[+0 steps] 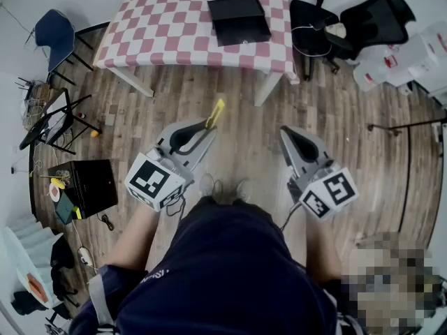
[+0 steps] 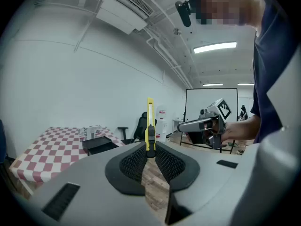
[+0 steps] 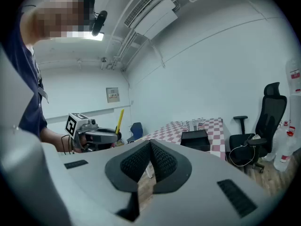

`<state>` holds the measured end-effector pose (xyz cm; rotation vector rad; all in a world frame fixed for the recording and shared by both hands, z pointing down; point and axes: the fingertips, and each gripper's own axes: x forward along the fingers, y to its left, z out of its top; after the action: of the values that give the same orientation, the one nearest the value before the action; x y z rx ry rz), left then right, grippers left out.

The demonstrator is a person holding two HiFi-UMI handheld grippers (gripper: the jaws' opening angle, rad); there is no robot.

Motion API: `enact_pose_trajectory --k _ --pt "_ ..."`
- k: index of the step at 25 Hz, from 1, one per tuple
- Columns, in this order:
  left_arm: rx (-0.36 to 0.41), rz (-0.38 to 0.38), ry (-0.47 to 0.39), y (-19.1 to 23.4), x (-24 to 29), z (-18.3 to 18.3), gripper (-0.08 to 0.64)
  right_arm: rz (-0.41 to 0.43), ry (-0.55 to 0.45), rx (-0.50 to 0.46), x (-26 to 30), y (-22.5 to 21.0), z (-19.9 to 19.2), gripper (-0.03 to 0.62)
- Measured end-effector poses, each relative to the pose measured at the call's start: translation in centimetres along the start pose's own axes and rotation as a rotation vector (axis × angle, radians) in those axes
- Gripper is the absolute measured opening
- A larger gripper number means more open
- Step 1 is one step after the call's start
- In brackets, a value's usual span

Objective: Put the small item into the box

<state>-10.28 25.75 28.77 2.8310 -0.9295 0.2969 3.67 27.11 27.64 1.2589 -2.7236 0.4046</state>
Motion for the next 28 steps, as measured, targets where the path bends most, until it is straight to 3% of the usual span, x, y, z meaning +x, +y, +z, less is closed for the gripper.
enact_pose_trajectory --k 17,28 --pt "0.029 0.099 0.009 -4.7 2.0 0.1 0.081 0.094 -0.003 0.03 -5.7 -3.1 -1.8 0.006" --pt "0.034 0.134 -0.001 -4.8 3.6 0.6 0.081 0.122 -0.02 0.054 -6.4 -5.6 -1.5 0.006"
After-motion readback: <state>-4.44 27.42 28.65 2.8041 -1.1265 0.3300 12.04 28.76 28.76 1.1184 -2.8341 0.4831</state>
